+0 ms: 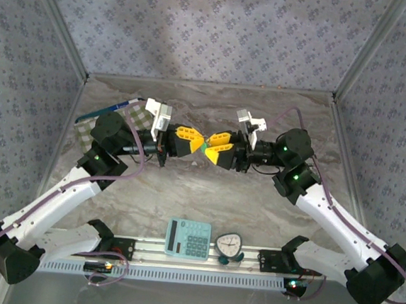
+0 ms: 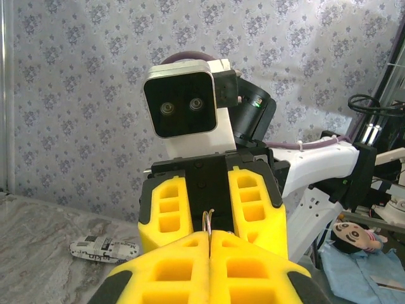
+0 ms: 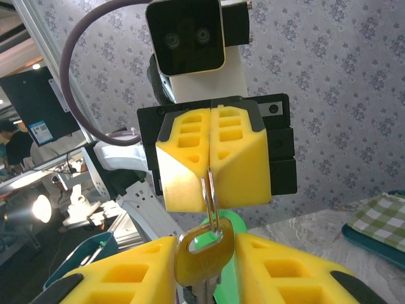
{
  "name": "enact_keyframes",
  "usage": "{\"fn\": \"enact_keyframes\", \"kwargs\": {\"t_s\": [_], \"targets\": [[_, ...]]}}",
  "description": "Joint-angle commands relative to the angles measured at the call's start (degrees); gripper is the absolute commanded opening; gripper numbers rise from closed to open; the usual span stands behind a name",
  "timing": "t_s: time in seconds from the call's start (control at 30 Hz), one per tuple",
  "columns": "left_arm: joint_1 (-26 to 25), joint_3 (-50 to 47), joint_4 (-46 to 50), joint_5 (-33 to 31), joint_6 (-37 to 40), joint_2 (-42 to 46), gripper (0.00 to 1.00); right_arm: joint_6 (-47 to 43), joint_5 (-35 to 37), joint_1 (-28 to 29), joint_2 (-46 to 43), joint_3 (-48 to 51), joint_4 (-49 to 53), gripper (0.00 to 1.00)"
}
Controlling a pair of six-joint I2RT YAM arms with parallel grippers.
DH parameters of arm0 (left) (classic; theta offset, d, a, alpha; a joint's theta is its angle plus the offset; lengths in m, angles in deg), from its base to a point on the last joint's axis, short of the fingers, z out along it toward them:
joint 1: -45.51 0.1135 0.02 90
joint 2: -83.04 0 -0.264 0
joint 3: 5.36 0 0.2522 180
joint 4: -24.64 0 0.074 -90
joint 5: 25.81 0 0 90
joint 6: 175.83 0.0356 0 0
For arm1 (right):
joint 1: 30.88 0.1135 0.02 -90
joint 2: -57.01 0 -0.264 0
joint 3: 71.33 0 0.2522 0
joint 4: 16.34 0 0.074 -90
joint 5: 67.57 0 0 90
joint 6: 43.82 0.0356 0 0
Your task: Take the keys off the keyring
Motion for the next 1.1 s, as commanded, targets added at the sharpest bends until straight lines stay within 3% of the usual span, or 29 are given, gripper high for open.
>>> {"fn": "enact_keyframes", "kwargs": {"t_s": [0.0, 0.13, 0.23, 0.4, 0.57, 0.63, 0.83, 0.9, 1.07], "targets": [[0.2, -0.4, -3.0, 1.2, -0.7, 0.9, 0.0, 2.7, -1.8, -0.3, 0.4, 0.1, -3.7, 0.3], [0.2, -0.2, -3.2, 1.5, -0.8, 0.8, 0.0, 4.8, -2.5, -0.2, 0.9, 0.1, -5.0, 0.29], [0.3, -0.1, -4.2, 1.9, -1.4, 0.6, 0.0, 5.1, -2.4, -0.1, 1.7, -0.2, -4.4, 0.42], [0.2, 0.3, -6.2, 2.7, -2.9, -0.3, 0.0, 5.4, -2.6, 0.3, 3.7, -0.7, -4.9, 0.48], [0.2, 0.7, -6.3, 3.2, -3.3, -0.7, 0.0, 5.8, -2.6, 0.6, 4.0, -0.7, -6.7, 0.41], [0.2, 0.6, -6.0, 3.1, -3.1, -0.5, 0.0, 5.4, -2.7, 0.6, 3.7, -0.6, -6.8, 0.32], [0.5, 0.3, -5.0, 2.4, -2.1, -0.4, 0.0, 4.2, -1.8, -0.1, 2.0, -0.1, -5.0, 0.23], [0.7, 0.0, -5.2, 2.1, -2.2, -0.3, 0.0, 3.6, -0.3, 0.1, 1.1, -0.1, -2.4, 0.15], [0.9, -0.4, -5.0, 1.7, -2.0, -0.4, 0.0, 0.2, 1.5, -0.4, -0.3, 0.0, 1.7, 0.14]]}}
